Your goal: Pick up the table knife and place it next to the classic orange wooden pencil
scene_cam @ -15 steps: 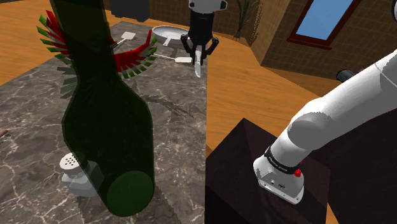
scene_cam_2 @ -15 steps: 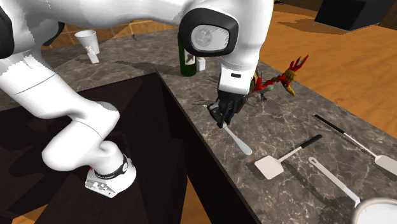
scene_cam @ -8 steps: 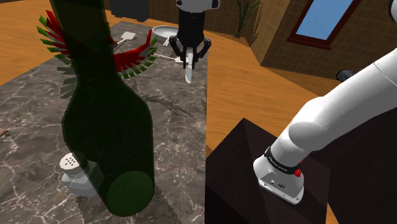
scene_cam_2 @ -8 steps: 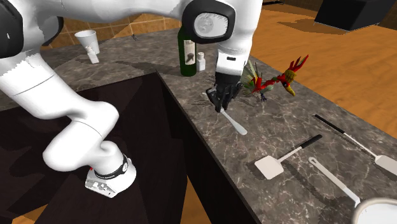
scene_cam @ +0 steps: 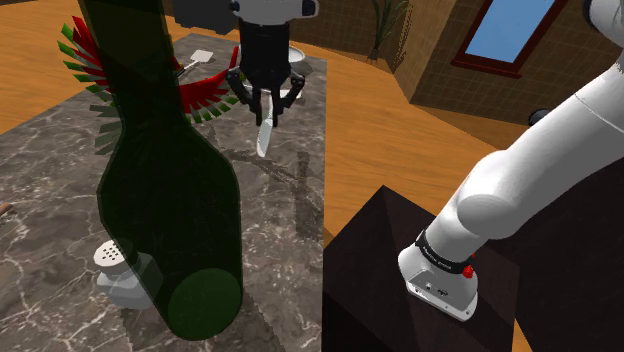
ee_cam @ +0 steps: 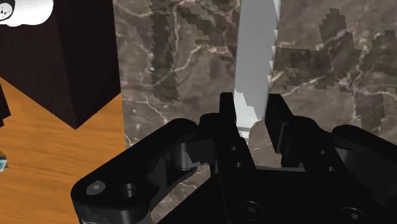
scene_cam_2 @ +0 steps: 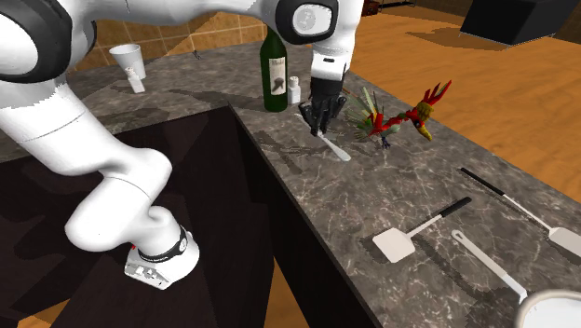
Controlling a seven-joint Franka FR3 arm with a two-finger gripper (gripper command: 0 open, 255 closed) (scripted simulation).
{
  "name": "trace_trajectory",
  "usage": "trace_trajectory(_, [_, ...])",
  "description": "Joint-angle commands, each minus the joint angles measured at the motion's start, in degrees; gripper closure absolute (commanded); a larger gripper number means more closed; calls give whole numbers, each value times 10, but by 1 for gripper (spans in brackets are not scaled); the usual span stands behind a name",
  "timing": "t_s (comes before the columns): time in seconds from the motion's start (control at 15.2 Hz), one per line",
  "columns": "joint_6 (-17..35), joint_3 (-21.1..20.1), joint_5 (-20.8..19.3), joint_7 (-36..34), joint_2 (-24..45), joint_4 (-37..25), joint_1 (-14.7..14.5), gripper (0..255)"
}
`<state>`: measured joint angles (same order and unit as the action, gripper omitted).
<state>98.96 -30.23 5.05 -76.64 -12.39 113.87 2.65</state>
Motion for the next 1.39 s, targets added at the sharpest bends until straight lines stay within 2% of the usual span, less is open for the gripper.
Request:
trace_trajectory(0.0, [0, -19, -4, -31, 18, -17, -8, 255])
trace_trajectory(0.4, [-8, -81, -35, -137, 95, -92, -41, 255])
trace_trajectory(0.73, [-25, -123, -88, -233, 186, -177, -86, 255])
trace_trajectory(0.99, [-50, -140, -144, -308, 271, -264, -145, 255])
trace_trajectory(1.32, [-102, -137, -215, -382, 387, -406, -249, 255])
